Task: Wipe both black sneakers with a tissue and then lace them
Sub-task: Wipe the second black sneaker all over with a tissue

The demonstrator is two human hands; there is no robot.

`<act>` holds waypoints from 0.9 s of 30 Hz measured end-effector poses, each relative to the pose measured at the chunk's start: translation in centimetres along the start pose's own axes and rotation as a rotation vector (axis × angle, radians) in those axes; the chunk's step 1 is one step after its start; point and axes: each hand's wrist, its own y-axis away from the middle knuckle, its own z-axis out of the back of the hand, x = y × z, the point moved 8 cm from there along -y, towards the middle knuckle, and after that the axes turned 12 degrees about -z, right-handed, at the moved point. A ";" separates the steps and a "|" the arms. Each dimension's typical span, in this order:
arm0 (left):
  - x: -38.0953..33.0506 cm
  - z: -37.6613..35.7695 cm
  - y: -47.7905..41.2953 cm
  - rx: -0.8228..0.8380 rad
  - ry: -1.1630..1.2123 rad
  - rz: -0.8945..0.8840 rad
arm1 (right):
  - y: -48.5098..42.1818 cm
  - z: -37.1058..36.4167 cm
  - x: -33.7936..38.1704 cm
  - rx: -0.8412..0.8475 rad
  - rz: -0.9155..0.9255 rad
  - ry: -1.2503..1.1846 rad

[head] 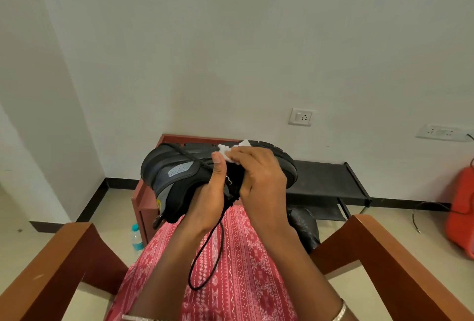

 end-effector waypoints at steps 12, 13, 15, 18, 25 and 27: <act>-0.2 -1.0 0.1 0.035 0.188 -0.049 | 0.8 0.7 -0.2 -0.026 -0.128 0.009; -0.2 -0.8 0.2 0.020 0.173 -0.057 | 1.1 0.2 0.6 0.009 -0.084 -0.023; -0.2 -0.6 0.4 0.011 0.160 -0.069 | 1.4 -0.3 1.4 0.059 -0.005 -0.054; 0.5 -0.6 0.4 0.060 0.111 -0.032 | 0.8 0.2 -1.3 0.002 0.008 0.003; 0.7 -0.8 0.2 0.074 0.088 -0.001 | 0.2 1.0 -5.4 -0.131 -0.255 0.055; 0.5 -1.1 0.3 0.117 0.070 0.009 | 0.7 0.9 -3.3 -0.114 -0.156 0.016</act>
